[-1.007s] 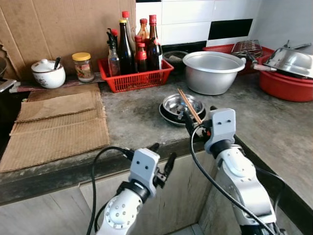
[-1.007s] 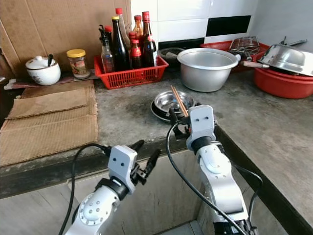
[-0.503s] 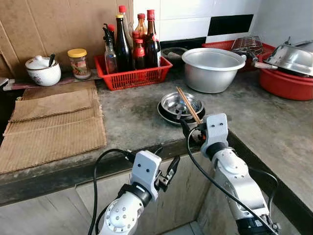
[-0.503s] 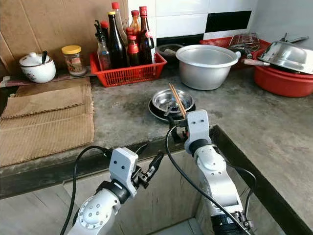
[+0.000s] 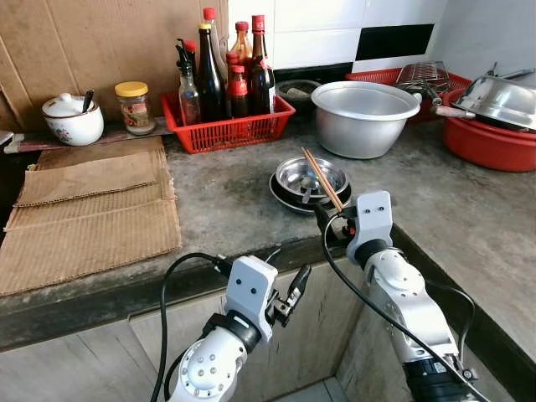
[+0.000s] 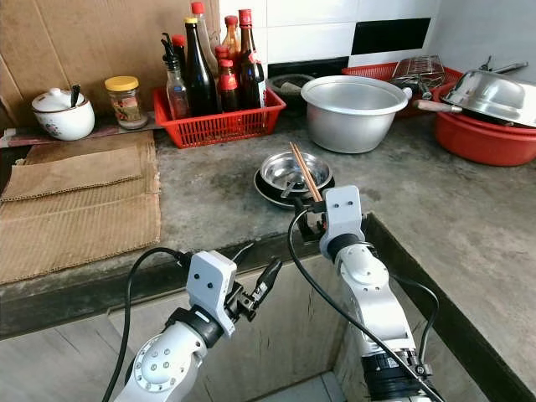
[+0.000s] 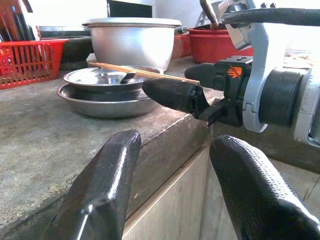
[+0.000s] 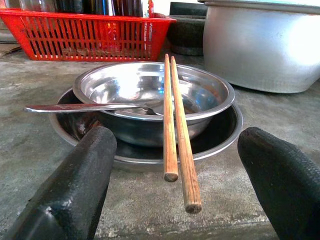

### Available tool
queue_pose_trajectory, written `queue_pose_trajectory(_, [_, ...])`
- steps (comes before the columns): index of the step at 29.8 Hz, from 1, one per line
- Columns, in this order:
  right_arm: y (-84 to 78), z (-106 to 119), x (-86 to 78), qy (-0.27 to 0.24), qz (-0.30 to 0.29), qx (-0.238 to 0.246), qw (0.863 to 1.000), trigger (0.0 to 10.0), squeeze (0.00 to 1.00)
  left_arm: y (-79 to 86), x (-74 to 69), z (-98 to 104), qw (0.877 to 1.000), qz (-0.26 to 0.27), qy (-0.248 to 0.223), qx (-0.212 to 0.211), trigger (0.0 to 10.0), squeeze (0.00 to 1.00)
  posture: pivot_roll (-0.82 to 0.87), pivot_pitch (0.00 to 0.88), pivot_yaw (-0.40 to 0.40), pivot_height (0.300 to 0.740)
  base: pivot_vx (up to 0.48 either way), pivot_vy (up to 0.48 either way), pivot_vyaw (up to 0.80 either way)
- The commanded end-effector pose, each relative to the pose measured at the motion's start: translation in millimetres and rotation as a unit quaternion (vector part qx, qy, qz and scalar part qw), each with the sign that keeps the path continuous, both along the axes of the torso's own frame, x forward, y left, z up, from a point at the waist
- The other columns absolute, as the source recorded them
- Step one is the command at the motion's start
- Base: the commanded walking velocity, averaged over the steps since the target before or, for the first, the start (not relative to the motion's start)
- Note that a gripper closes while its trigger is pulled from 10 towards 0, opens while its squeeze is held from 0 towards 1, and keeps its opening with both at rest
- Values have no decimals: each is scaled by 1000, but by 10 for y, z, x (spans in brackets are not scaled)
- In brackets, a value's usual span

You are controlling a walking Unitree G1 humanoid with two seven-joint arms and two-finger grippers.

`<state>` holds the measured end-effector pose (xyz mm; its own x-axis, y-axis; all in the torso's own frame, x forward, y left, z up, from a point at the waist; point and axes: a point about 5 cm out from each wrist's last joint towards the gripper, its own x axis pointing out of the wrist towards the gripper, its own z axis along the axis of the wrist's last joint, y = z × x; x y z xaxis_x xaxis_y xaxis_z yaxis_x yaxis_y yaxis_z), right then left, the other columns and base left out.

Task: Kitchen organization

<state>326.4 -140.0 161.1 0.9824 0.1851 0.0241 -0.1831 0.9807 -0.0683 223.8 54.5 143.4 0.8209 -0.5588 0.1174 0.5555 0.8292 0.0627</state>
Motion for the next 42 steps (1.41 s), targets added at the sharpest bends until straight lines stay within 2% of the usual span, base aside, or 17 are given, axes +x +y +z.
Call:
queue_pose_trajectory(1, [-30,41,39,-7,-2,-5,1000,10000,0,1,-12,49,1000,-2,-8,-4,10000,0,24,20,-44,740,0,0,0])
queue_pose_trajectory(5, [-45,46,59,-9,-5,-5,1000,10000,0,3,-12,37,1000,-2,-7,-2,10000,0,22,16,-41,740,0,0,0])
queue_pose_trajectory(6, [-49,45,62,-9,-6,-5,1000,9490,0,2,-12,36,1000,-2,-7,-2,10000,0,22,16,-41,740,0,0,0])
queue_pose_trajectory(7, [-52,43,67,-8,-7,-5,1000,8275,0,2,-10,35,1000,-2,-7,-1,10000,0,21,12,-41,740,0,0,0])
queue_pose_trajectory(8, [-53,36,67,-7,-7,-4,1000,5569,0,1,-10,33,1000,-2,-7,-1,10000,0,21,11,-38,740,0,0,0])
queue_pose_trajectory(9, [-53,32,68,-7,-7,-3,1000,5569,0,0,-10,31,1000,-2,-7,-1,10000,0,21,11,-38,740,0,0,0])
queue_pose_trajectory(10, [-57,29,68,-6,-8,-3,1000,2314,0,-4,-8,35,1000,-2,-8,-2,10000,0,21,8,-40,740,0,0,0])
queue_pose_trajectory(11, [-59,27,69,-6,-9,-2,1000,2314,0,-6,-6,39,1000,-2,-8,-2,10000,0,22,8,-41,740,0,0,0])
queue_pose_trajectory(12, [-64,26,72,-7,-10,-2,1000,0,0,-8,-1,42,1000,-2,-9,-2,10000,0,22,8,-41,740,0,0,0])
queue_pose_trajectory(33, [-88,49,84,-16,-16,-2,1000,0,0,-2,36,63,1000,5,-8,-9,10000,0,23,2,-37,740,0,0,0])
queue_pose_trajectory(38, [-84,63,72,-19,-18,5,1000,0,0,11,29,42,1000,7,-5,-7,10000,0,23,5,-35,740,0,0,0])
queue_pose_trajectory(42, [-85,154,38,-44,-24,29,998,0,0,16,36,41,1000,9,-6,-3,10000,0,24,6,-36,740,0,0,0])
